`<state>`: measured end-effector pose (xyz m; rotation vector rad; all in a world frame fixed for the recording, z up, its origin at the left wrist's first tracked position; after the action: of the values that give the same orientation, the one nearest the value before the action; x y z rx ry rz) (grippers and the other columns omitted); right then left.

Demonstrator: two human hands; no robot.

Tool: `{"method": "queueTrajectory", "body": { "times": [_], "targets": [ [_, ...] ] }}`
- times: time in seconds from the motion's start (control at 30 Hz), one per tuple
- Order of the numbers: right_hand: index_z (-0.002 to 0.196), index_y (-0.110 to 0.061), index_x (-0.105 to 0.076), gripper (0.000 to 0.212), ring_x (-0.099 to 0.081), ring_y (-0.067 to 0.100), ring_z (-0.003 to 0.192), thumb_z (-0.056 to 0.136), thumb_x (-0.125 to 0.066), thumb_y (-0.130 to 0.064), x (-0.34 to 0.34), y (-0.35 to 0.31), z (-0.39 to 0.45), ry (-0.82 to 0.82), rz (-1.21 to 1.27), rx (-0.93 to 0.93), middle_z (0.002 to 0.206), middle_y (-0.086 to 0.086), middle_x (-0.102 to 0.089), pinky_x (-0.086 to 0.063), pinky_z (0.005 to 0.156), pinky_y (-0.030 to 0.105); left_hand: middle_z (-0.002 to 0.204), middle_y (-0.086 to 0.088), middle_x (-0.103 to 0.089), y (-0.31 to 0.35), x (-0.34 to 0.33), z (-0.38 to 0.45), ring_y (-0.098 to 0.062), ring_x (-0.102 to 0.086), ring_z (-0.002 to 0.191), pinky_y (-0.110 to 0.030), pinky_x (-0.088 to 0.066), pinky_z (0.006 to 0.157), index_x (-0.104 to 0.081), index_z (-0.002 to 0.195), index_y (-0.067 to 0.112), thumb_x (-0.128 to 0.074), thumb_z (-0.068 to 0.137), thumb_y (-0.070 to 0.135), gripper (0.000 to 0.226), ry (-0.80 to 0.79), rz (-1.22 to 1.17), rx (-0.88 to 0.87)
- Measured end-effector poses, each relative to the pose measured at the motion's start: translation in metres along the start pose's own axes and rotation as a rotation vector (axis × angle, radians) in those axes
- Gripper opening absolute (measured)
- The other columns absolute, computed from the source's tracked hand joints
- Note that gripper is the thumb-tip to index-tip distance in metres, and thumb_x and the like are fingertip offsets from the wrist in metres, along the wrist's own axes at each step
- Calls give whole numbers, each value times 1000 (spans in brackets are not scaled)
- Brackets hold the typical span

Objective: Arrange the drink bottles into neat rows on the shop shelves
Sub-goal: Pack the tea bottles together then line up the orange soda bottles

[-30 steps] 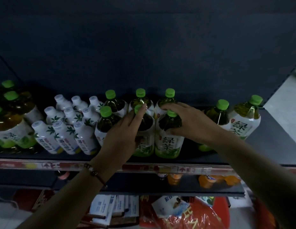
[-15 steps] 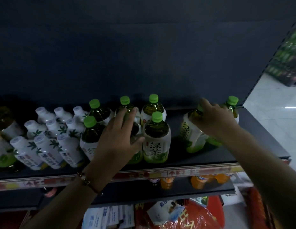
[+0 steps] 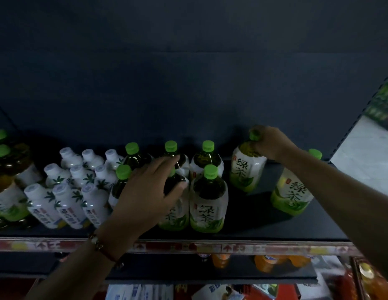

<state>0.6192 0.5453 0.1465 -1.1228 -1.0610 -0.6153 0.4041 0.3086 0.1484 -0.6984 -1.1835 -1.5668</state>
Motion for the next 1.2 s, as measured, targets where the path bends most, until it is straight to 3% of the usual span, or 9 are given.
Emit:
{"method": "queueTrajectory", "body": {
  "times": [0.2, 0.4, 0.5, 0.57, 0.63, 0.7, 0.8, 1.0, 1.2],
  "targets": [
    [115, -24, -62, 33, -61, 21, 94, 85, -67, -11, -26, -49, 55, -106, 107, 95, 112, 6, -62, -50, 73, 30, 146, 4, -47, -64, 34, 23, -18, -45, 131, -38, -39, 107, -46, 144, 29, -44, 96, 58, 56, 92, 25, 131],
    [120, -24, -62, 39, -57, 16, 105, 83, -74, -19, -70, -136, 70, -285, 108, 278, 117, 0, -61, -47, 81, 23, 159, 13, -28, -129, 2, 29, -15, -38, 140, -35, -37, 111, -17, 153, 45, -49, 90, 67, 74, -225, -360, 451],
    [119, -28, -62, 39, -56, 18, 109, 82, -75, -25, -89, -175, 72, -326, -6, 340, 119, -2, -59, -48, 94, 31, 160, 17, -23, -125, -8, 28, -12, -33, 143, -25, -33, 103, -9, 155, 47, -53, 92, 60, 77, -235, -543, 429],
    [120, -26, -62, 40, -56, 17, 108, 82, -75, -28, -97, -197, 73, -338, -75, 369, 119, -2, -59, -48, 94, 31, 160, 18, -22, -124, -11, 26, -13, -37, 140, -23, -34, 95, -6, 154, 48, -53, 94, 57, 77, -222, -542, 397],
    [121, -26, -62, 41, -56, 17, 107, 82, -75, -28, -103, -216, 73, -342, -92, 381, 119, -2, -59, -47, 92, 29, 160, 21, -20, -124, -12, 24, -13, -39, 139, -27, -39, 99, -4, 154, 49, -54, 93, 56, 79, -207, -562, 359],
    [122, -25, -62, 42, -56, 17, 108, 82, -75, -28, -110, -232, 73, -351, -83, 390, 122, -2, -60, -47, 92, 29, 153, 29, -24, -122, -12, 23, -1, -33, 139, -26, -36, 109, -8, 152, 51, -58, 92, 53, 78, -189, -625, 318],
    [123, -25, -62, 44, -55, 16, 112, 82, -76, -27, -121, -253, 73, -379, -50, 387, 124, -3, -60, -48, 95, 31, 129, 52, -37, -112, -1, 23, 20, -40, 124, -8, -37, 98, -11, 130, 79, -59, 87, 58, 68, -166, -680, 223],
    [127, -25, -61, 47, -55, 16, 116, 82, -76, -24, -136, -277, 70, -379, -32, 399, 129, -2, -59, -46, 98, 30, 122, 32, -53, -109, 8, 23, 13, -53, 110, -21, -48, 94, -16, 145, 57, -51, 74, 72, 81, -118, -562, 106],
    [131, -23, -58, 51, -54, 17, 118, 83, -74, -23, -133, -281, 69, -366, -29, 376, 132, 0, -57, -43, 93, 24, 123, 21, -60, -110, 6, 29, 7, -58, 108, -33, -53, 92, -19, 148, 49, -60, 82, 56, 77, -93, -532, 78]
  ]
}}
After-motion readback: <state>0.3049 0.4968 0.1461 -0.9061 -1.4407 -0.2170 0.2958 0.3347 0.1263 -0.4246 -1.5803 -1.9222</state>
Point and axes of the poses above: each hand's wrist, its own z-axis towards the middle knuckle, its own x-axis out of the back of the hand, y = z × x, the point moved 10 cm from there along z, towards the middle knuckle
